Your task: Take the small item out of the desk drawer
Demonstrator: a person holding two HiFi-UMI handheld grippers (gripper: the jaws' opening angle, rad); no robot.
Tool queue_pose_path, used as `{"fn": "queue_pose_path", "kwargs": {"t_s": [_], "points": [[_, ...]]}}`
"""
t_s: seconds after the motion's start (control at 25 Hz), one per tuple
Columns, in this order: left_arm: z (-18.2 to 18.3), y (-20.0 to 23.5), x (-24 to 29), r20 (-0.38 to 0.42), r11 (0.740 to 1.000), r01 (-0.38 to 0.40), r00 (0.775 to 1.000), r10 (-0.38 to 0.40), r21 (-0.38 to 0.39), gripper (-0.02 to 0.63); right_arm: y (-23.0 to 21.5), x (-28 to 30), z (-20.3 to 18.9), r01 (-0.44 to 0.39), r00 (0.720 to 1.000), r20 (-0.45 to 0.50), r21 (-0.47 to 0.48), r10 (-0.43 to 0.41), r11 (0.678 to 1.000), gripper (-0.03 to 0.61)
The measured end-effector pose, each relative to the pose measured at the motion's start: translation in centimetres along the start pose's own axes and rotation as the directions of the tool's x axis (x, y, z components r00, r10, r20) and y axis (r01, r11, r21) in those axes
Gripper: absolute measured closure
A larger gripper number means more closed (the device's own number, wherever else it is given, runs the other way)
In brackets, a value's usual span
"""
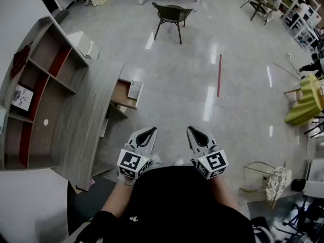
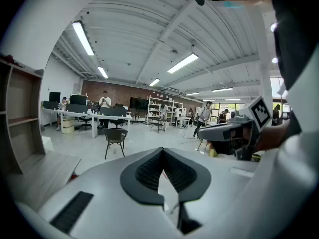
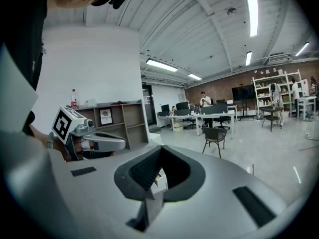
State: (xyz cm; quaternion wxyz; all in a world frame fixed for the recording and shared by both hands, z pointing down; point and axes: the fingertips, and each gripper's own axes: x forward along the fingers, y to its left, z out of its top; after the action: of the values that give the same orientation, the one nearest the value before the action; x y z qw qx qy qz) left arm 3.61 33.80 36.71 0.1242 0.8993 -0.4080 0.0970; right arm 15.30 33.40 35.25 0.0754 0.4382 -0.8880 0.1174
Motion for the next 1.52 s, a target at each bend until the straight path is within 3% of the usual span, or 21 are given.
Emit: {"fn": "queue_pose_path", "kwargs": {"t_s": [0.12, 0.56, 0.88, 1.12, 1.52], "points": [[0.1, 1.1, 0.0, 0.024, 0.999, 0.013, 1.000, -0.012, -0.045, 0.604, 0.7, 1.2, 0.1, -0.019, 1.000, -0.002, -0.020, 0.019, 1.000, 0.581], [-2.0, 5.3, -2.8, -0.017, 0.999, 0.019, 1.000, -0.019, -0.029, 0.604, 4.1, 6.2, 0.3, -0.041, 0.999, -0.015, -0.022, 0.041, 0.999, 0.581], [-5.0, 10.2, -3.5, -0.054, 0.996, 0.019, 0.998, -0.024, -0.088, 0.604, 6.5, 11.0, -0.8, -0.045, 0.996, -0.073, -0.064, 0.041, 0.997, 0.581], [-5.5, 14.0, -0.7, -0.064, 0.993, -0.022, 0.998, 0.015, -0.118, 0.604, 4.3, 15.7, -0.9, -0.074, 0.994, -0.083, -0.069, 0.068, 0.995, 0.581], [-2.2, 19.7, 10.2, -0.121, 0.979, -0.156, 0.983, 0.140, -0.134, 0.604, -5.6, 24.9, 2.7, -0.243, 0.965, -0.115, -0.040, 0.237, 0.969, 0.581]]}}
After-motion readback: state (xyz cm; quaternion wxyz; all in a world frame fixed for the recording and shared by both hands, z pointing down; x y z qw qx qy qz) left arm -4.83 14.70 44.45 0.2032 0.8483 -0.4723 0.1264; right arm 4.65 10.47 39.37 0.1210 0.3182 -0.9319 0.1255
